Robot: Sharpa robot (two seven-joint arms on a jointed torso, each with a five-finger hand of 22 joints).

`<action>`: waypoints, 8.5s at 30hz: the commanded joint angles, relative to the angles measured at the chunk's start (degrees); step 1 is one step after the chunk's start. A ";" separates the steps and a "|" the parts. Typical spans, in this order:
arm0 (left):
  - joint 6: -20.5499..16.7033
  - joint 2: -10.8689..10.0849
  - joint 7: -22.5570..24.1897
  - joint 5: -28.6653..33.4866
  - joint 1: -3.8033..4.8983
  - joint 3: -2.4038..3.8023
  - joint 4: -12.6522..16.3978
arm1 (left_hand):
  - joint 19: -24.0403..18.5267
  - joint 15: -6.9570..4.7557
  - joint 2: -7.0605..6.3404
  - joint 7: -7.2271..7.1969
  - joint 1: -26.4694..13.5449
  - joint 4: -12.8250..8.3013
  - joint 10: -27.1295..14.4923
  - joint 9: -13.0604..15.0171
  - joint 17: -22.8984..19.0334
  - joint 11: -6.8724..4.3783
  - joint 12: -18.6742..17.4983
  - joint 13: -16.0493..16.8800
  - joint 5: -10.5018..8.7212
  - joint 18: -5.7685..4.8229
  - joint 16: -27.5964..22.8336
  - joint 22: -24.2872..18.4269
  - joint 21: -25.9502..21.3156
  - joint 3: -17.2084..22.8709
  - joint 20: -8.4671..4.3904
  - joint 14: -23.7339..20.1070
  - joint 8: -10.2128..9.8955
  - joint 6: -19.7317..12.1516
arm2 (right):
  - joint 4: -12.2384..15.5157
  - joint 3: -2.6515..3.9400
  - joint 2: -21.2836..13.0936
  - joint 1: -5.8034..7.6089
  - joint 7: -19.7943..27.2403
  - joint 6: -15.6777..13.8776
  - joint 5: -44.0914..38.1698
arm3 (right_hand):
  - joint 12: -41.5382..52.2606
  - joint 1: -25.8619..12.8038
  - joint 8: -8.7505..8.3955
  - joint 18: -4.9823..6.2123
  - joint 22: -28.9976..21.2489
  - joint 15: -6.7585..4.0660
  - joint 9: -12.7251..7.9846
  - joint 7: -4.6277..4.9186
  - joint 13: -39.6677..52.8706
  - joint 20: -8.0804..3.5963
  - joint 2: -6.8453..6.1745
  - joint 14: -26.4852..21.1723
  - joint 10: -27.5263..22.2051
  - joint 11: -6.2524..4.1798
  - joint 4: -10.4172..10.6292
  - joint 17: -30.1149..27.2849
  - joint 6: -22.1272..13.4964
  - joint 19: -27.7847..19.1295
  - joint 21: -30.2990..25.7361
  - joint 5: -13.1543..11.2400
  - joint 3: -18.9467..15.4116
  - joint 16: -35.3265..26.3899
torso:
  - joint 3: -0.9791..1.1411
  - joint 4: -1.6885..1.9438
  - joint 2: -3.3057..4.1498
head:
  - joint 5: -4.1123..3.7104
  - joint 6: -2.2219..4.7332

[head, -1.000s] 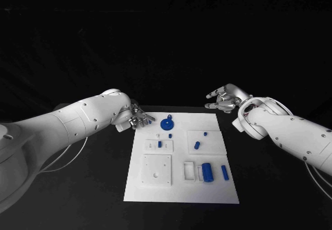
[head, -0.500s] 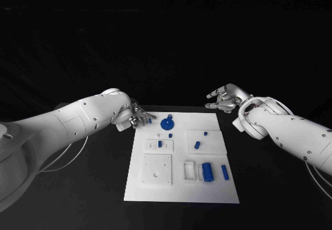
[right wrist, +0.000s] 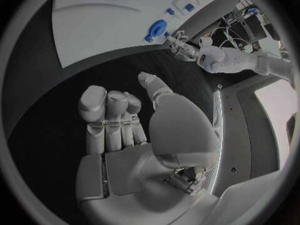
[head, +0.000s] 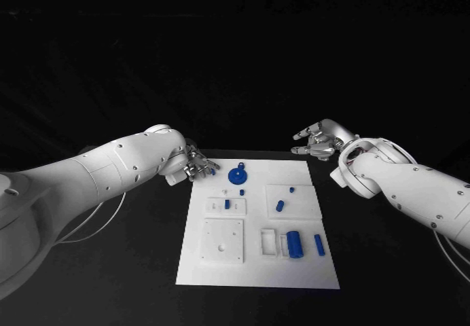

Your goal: Assemble the parts on the task board

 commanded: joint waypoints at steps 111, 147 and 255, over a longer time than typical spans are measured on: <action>-14.04 -17.86 -5.62 -6.19 -0.36 -4.16 37.22 | -0.61 -2.76 3.75 -2.08 -2.59 -18.40 0.37 17.97 11.19 -3.19 19.26 40.19 25.22 0.95 11.07 1.13 20.82 14.79 -2.46 5.08 -2.33 3.91 | -0.24 0.02 -0.60 -0.92 -1.35 0.68 -0.66 | 0.03 -0.79 -0.08 0.78 5.98 -0.05 0.07 -0.10 0.07 -0.09 -0.08 0.02 0.18 -0.26 0.51 -0.26 0.66 2.63 -0.65 0.38 1.35 -0.54 | -0.29 1.10 -0.81 | 0.36 -2.06; -10.58 -17.60 -5.67 -7.99 -0.74 -4.23 37.83 | -0.73 -2.68 3.61 -2.39 -3.83 -18.85 0.85 24.25 12.16 -3.29 23.51 47.54 26.97 1.24 11.29 1.14 21.55 16.11 -2.22 5.22 -2.41 3.52 | -0.08 0.02 -0.82 -1.00 -1.33 0.83 -0.67 | 0.11 -0.95 -0.08 0.77 6.00 -0.07 0.06 -0.12 0.12 -0.10 -0.13 0.06 0.26 -0.27 0.55 -0.24 0.71 2.65 -0.56 0.48 1.53 -0.50 | -0.27 1.14 -0.83 | 0.39 -2.46; 8.52 -11.17 -5.74 -7.70 1.65 -1.98 27.92 | -1.59 -2.42 3.85 -2.08 -3.35 -20.29 0.28 23.58 10.43 -3.05 20.85 46.14 26.91 1.31 9.54 1.04 20.10 15.83 -1.87 4.96 -2.41 3.13 | -1.32 0.01 0.25 -1.90 -1.26 1.45 -1.28 | -0.02 -1.03 -0.09 0.77 5.98 -0.08 0.06 -0.09 0.09 -0.11 -0.10 0.09 0.23 -0.27 0.10 -0.23 0.67 2.64 -0.63 0.17 2.36 -0.54 | -0.25 1.18 -0.84 | 0.74 -3.78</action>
